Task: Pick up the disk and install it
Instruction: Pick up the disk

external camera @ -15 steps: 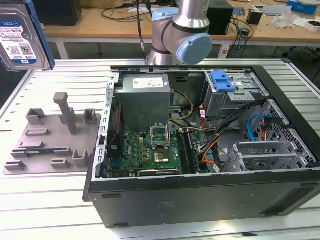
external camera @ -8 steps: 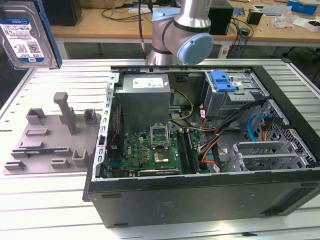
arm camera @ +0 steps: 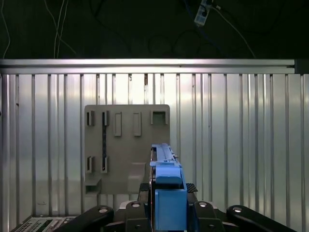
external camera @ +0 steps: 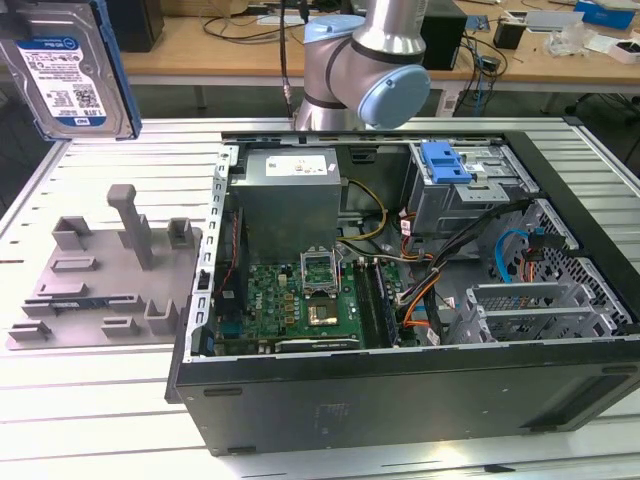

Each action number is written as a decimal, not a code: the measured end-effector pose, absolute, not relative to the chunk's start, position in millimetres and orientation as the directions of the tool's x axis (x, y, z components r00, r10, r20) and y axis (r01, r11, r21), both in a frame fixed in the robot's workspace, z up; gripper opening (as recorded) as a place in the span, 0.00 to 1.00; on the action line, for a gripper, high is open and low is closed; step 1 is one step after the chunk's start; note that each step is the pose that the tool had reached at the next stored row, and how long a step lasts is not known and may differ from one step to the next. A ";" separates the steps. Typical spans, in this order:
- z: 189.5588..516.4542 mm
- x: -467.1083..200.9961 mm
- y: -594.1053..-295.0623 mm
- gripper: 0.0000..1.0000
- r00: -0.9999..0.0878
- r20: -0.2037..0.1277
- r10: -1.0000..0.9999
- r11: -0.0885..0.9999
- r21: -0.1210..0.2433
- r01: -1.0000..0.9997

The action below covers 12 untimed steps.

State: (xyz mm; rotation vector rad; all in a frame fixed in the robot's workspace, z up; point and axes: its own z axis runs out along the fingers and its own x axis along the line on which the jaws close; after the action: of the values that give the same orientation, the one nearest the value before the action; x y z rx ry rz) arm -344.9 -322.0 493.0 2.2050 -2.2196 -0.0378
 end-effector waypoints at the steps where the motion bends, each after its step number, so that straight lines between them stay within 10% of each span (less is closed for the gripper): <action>1: 493.0 -342.2 -323.0 0.36 -0.007 -0.008 -1.000 0.007 0.026 -1.000; 12: 493.1 -294.2 -337.8 0.36 -0.007 -0.008 -1.000 0.006 0.027 -1.000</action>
State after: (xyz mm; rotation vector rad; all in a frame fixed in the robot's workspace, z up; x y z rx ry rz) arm -294.2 -337.8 493.1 2.2048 -2.2191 -0.0387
